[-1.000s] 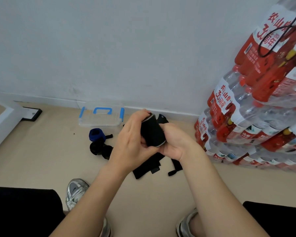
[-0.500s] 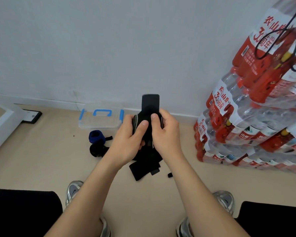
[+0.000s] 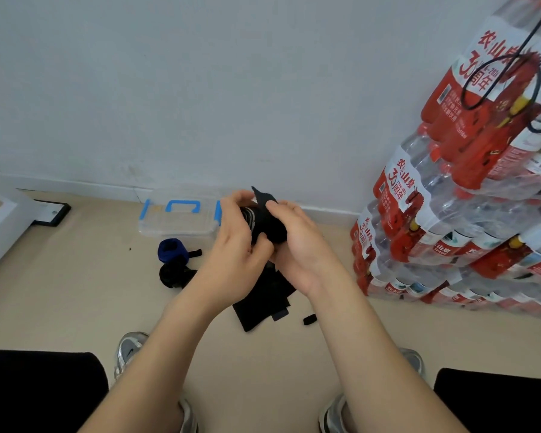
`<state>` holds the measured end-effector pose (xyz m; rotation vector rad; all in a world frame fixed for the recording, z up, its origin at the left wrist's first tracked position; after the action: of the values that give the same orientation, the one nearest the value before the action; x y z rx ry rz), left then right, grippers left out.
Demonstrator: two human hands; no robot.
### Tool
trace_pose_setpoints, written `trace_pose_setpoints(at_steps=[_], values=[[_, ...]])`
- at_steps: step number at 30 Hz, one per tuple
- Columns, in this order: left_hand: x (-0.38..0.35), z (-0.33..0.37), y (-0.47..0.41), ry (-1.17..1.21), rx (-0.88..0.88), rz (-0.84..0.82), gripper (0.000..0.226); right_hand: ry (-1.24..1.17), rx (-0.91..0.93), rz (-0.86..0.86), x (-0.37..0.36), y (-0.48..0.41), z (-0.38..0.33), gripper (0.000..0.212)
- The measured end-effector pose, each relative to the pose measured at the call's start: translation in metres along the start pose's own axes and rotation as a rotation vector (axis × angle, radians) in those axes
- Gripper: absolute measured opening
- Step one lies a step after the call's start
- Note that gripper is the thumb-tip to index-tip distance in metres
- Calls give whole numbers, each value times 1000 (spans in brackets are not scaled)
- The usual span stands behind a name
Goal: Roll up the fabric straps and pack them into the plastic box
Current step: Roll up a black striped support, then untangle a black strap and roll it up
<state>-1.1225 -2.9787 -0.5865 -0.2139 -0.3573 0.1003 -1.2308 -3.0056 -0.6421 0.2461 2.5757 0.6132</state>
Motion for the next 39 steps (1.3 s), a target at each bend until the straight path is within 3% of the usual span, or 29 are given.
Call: trace_pose_setpoints(at_steps=[2, 5, 8, 11, 13, 17, 20, 22, 26, 29, 34, 39], values=[[-6, -2, 2, 41, 21, -27, 73, -32, -10, -35, 1, 1, -1, 34], [-12, -14, 2, 231, 201, 27, 83, -93, 43, 30, 7, -2, 5, 11], [-20, -40, 5, 348, 451, 95, 65, -129, 186, 55, 13, -6, 4, 27], [-34, -55, 15, 264, 507, -44, 46, -13, 282, 113, 25, -9, 7, 33], [-36, -65, 20, 266, 532, -47, 40, 38, 276, 155, 32, -13, 17, 31], [-30, -102, 23, 128, 569, 34, 24, 272, 270, 282, 45, -27, 55, 8], [-26, -130, 26, 17, 518, 10, 20, 522, 90, 197, 47, -34, 100, 26], [-26, -150, 32, -26, 535, -27, 20, 695, 142, 208, 53, -42, 109, 34], [-29, -192, 41, -157, 563, -168, 17, 836, 93, 150, 68, -63, 147, 31], [-12, -239, 48, -441, 609, -207, 26, 1060, -30, 142, 106, -77, 189, 27], [45, -297, 38, -897, 618, -29, 21, 1246, -174, 269, 188, -90, 222, 22], [61, -336, 31, -911, 679, 80, 38, 1308, -158, 328, 200, -111, 219, 26]])
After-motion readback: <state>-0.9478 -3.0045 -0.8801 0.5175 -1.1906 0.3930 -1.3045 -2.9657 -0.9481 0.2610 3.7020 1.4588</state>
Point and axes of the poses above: each hand's wrist, its own y-axis away from the middle knuckle, its own x-axis out of the back of the hand, z = x × y, the point moved 9 cm from there along -y, towards the middle knuckle, and after that the axes turned 15 degrees about z, right-handed, at the moved point
